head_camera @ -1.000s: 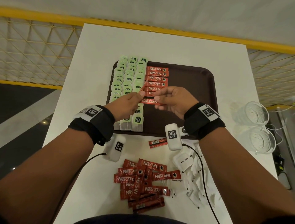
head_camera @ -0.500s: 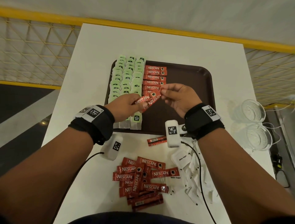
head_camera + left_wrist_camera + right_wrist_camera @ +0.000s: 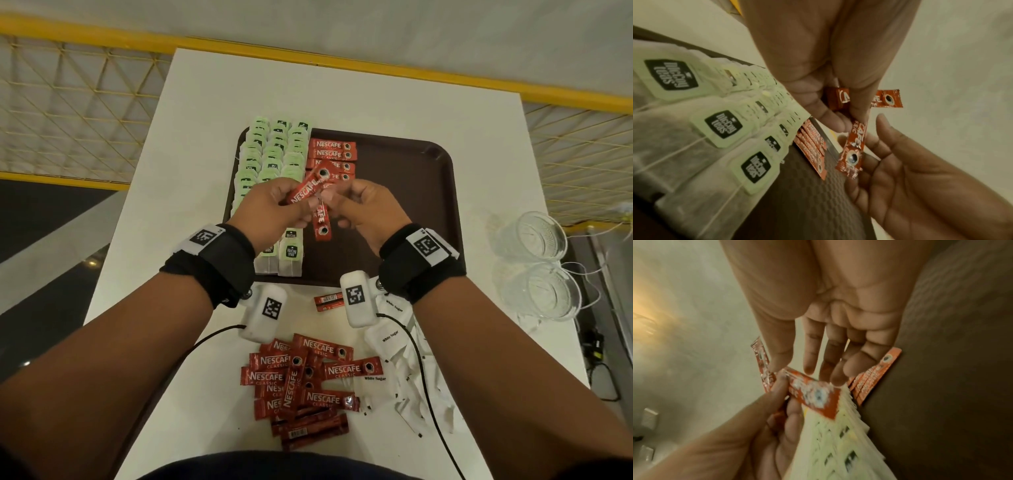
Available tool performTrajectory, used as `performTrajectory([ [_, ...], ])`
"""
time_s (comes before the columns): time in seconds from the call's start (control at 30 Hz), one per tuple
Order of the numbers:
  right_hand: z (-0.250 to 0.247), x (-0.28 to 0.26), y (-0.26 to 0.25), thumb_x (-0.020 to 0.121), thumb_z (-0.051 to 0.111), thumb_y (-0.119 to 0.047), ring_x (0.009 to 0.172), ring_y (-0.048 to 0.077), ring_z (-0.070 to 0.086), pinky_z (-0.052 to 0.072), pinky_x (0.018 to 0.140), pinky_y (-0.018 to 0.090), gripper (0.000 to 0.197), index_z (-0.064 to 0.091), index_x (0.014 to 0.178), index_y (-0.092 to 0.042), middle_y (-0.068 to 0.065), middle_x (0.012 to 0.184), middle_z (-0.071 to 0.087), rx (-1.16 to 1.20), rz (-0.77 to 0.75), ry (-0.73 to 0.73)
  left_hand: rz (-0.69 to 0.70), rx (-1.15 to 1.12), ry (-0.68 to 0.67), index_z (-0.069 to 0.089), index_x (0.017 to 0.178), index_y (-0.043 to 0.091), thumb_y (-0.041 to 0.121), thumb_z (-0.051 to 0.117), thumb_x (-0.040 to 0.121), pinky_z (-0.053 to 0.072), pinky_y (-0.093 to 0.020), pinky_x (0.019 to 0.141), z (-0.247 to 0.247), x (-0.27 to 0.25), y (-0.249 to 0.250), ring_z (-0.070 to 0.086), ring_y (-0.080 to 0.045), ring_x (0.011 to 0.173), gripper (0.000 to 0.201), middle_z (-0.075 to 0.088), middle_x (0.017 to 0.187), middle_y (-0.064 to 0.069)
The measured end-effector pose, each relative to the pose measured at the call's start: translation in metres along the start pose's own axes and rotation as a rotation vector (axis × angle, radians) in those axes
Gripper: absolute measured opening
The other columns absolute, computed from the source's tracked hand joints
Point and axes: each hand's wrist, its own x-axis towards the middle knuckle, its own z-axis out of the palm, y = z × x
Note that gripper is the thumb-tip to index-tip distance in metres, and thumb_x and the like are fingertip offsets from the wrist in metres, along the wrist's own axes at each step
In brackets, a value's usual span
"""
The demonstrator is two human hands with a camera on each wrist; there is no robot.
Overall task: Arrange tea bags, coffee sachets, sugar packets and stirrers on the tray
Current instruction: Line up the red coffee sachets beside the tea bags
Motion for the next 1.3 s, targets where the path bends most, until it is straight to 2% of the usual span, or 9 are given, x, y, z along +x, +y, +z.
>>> performTrajectory([
  [0.07,0.003,-0.004,0.006,0.089,0.070,-0.023,0.088,0.019,0.069,0.055,0.081,0.035,0.010,0.066,0.096,-0.017,0.003,0.094,0.071,-0.026,0.056,-0.049,-0.001,-0.076,0.064,0.065,0.108,0.001,0.020,0.067,0.092,0.058,-0.025,0.073,-0.002,0.001,0.000,0.069,-0.014,0.079,0.024,0.072,0.094,-0.014],
  [0.2,0.005,-0.006,0.015,0.091,0.067,-0.014,0.076,0.017,0.068,0.055,0.071,0.029,0.004,0.066,0.095,-0.013,0.005,0.087,0.071,0.093,0.072,0.025,-0.017,-0.092,0.063,0.065,0.108,-0.001,0.019,0.064,0.094,0.057,-0.021,0.067,-0.004,0.002,0.000,0.067,-0.009,0.072,0.024,0.071,0.090,-0.012],
  [0.37,-0.014,0.002,0.020,0.094,0.062,-0.015,0.074,0.014,0.067,0.054,0.066,0.025,0.008,0.064,0.102,-0.013,0.002,0.088,0.069,0.153,0.106,0.147,-0.089,0.132,0.088,0.058,0.095,0.007,0.032,0.055,0.099,0.046,-0.030,0.062,-0.012,0.002,-0.009,0.045,-0.013,0.061,0.026,0.052,0.073,-0.001],
  [0.47,-0.030,0.009,0.028,0.095,0.060,-0.017,0.069,0.011,0.064,0.051,0.063,0.025,0.005,0.064,0.099,-0.018,0.002,0.092,0.069,-0.058,0.181,0.184,-0.143,0.142,0.099,0.053,0.094,0.008,0.036,0.054,0.099,0.044,-0.035,0.066,-0.020,-0.001,-0.012,0.040,-0.018,0.068,0.028,0.040,0.073,-0.002],
  [0.63,-0.039,0.021,0.038,0.094,0.062,-0.024,0.063,0.009,0.061,0.044,0.053,0.019,0.001,0.063,0.094,-0.024,-0.003,0.092,0.066,-0.497,0.292,0.116,-0.210,0.039,0.134,0.058,0.100,0.010,0.034,0.059,0.095,0.040,-0.032,0.063,-0.029,-0.002,-0.015,0.039,-0.012,0.060,0.024,0.044,0.072,0.002],
  [0.8,-0.028,0.044,0.035,0.086,0.072,-0.031,0.071,0.014,0.064,0.049,0.061,0.026,0.013,0.062,0.085,-0.023,-0.002,0.090,0.064,-0.618,0.362,0.143,-0.233,-0.002,0.132,0.056,0.091,0.013,0.031,0.058,0.096,0.037,-0.027,0.057,-0.031,-0.006,-0.017,0.037,-0.010,0.056,0.019,0.045,0.071,0.002],
  [0.93,-0.021,0.059,0.035,0.081,0.077,-0.033,0.088,0.021,0.067,0.057,0.082,0.040,0.020,0.059,0.080,-0.022,0.000,0.091,0.066,-0.654,0.357,0.205,-0.256,-0.036,0.134,0.058,0.092,0.014,0.028,0.056,0.097,0.036,-0.024,0.053,-0.030,-0.008,-0.019,0.038,-0.010,0.056,0.014,0.051,0.071,0.002],
  [1.1,-0.022,0.060,0.036,0.077,0.080,-0.034,0.087,0.021,0.065,0.055,0.079,0.037,0.031,0.057,0.091,-0.018,0.000,0.091,0.065,-0.663,0.284,0.318,-0.286,-0.068,0.120,0.060,0.114,0.000,0.020,0.046,0.099,0.036,-0.024,0.054,-0.031,-0.011,-0.019,0.040,-0.011,0.056,0.028,0.055,0.073,-0.001],
  [1.3,-0.022,0.058,0.037,0.080,0.077,-0.039,0.073,0.020,0.070,0.060,0.072,0.039,0.032,0.054,0.094,-0.021,0.003,0.090,0.068,-0.590,0.269,0.314,-0.272,-0.009,0.074,0.059,0.116,0.000,0.013,0.035,0.103,0.043,-0.021,0.052,-0.033,-0.012,-0.025,0.050,-0.010,0.058,0.031,0.061,0.079,-0.003],
])
